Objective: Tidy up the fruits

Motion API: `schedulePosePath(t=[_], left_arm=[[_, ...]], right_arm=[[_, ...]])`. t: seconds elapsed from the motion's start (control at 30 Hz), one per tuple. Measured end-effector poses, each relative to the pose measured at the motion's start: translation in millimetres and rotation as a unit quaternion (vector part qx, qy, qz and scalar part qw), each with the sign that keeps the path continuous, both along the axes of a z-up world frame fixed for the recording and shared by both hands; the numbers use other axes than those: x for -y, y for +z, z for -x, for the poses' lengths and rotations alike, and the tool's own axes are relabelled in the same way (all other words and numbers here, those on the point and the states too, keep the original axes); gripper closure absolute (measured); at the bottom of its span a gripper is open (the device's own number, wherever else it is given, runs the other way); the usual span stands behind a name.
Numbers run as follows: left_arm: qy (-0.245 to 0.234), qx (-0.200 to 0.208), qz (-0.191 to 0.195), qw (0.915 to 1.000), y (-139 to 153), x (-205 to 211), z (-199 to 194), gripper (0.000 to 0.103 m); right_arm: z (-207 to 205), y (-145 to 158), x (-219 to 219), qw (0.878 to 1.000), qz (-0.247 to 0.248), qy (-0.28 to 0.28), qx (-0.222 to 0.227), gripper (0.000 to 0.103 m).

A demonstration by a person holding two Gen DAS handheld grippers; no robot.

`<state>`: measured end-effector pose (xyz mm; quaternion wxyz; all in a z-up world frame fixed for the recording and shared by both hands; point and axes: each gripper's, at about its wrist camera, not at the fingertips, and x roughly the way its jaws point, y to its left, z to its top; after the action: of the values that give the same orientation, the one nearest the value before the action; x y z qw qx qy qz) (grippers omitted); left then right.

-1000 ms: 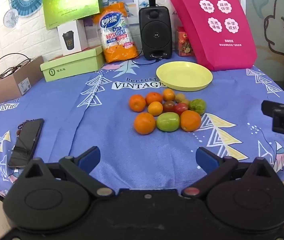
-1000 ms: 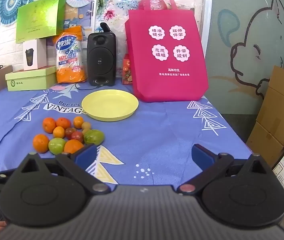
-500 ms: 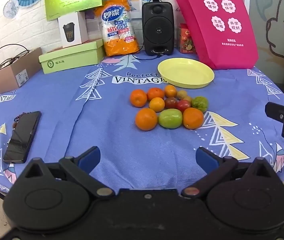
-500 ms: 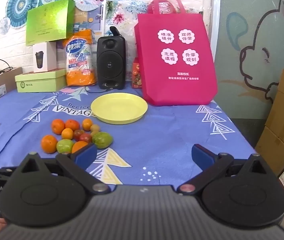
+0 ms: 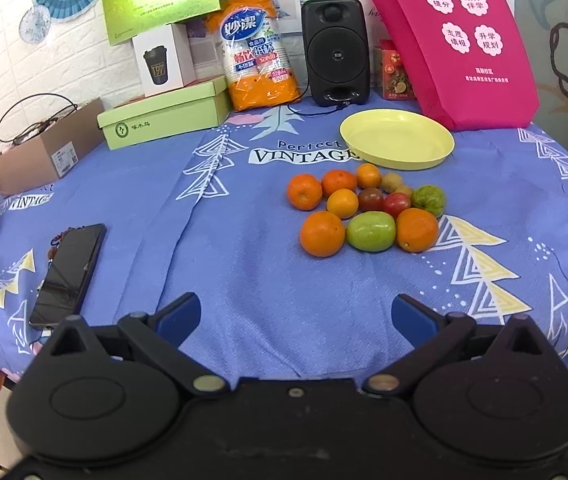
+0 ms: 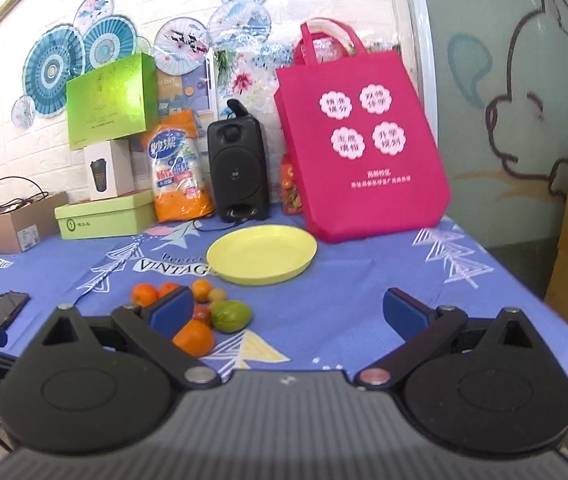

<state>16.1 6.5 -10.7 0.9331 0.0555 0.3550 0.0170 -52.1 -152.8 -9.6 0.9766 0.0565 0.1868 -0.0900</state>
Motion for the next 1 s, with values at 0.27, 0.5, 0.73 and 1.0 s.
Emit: schedulePosePath(t=[0.27,0.5,0.73,1.0], left_arm=[[0.005,-0.002,0.003,1.0,-0.4,-7.1,-2.8,0.0],[0.007,0.0,0.013,0.9999,0.5,-9.9,-4.2,0.0],[0.003,0.006,0.012,0.9999,-0.6,-7.7,-5.5,0.0],[0.008,0.009,0.018,0.9998,-1.0,-11.2,-6.9,0.0]], right_arm=[[-13.1,-7.6,-1.6,0.997,0.003,0.019,-0.071,0.0],[-13.4,-7.1,-6.2,0.996,-0.004,0.054,-0.066,0.0],[-8.2,-5.3,-3.5,0.997,-0.001,0.068,-0.041,0.0],[-10.8,-9.4,-0.1,0.995,-0.017,0.09,-0.042,0.0]])
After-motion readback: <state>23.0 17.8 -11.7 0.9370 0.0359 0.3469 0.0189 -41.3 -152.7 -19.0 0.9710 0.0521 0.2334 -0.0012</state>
